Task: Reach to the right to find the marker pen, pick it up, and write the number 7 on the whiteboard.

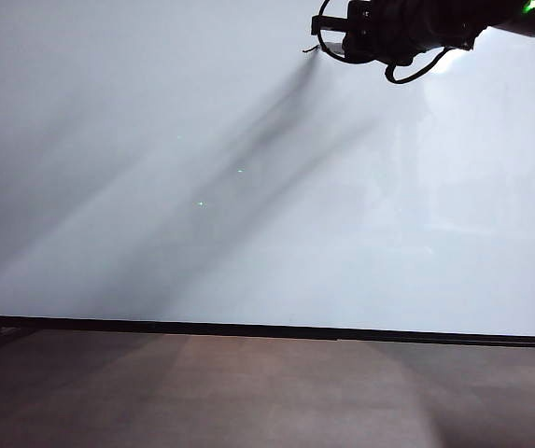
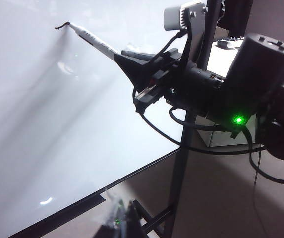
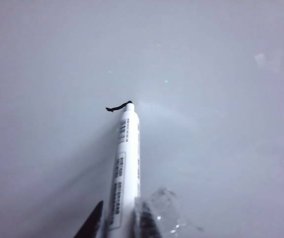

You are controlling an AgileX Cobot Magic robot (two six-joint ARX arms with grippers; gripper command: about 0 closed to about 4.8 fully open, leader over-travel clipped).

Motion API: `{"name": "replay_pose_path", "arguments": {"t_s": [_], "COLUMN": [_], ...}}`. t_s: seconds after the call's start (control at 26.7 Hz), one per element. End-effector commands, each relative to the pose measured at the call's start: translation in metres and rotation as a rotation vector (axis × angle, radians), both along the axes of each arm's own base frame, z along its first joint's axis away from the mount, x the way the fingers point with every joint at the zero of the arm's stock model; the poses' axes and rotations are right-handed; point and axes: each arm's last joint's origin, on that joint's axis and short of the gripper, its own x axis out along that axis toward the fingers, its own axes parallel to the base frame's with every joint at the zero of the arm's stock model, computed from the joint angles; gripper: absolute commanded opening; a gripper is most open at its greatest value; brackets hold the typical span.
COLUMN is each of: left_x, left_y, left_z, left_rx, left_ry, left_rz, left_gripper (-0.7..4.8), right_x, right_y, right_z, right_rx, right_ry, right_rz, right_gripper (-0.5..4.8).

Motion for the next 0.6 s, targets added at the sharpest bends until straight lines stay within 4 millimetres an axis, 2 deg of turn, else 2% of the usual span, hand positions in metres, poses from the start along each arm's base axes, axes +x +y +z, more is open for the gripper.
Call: {"name": "replay_pose_path", "arguments": {"t_s": [0.04,0.19,0.6], "left_x": [-0.0008,-0.0008,-0.0008], "left_y": [0.0003,0.0003,0.0003], "left_z": [0.0044,0.0044,0.0044], "left_rx": [-0.009,-0.009,-0.009], "left_ry": [-0.024,-0.024,-0.024], "left_rz": [-0.003,-0.003,-0.003], "left_gripper": [-0.05,-0.05,-0.05], "right_x": [0.0008,-0.0005,-0.0021], "right_y": [-0.0054,-0.0076,-0.0083], "right_z": [0.0028,0.0044,0.0056], "right_rx": [0.018,0.025,0.016], "right_ry": [0.010,0.029,0.048], "right_rz": [-0.077,-0.131,-0.130], "right_gripper": [-0.06,-0.06,-0.06]}}
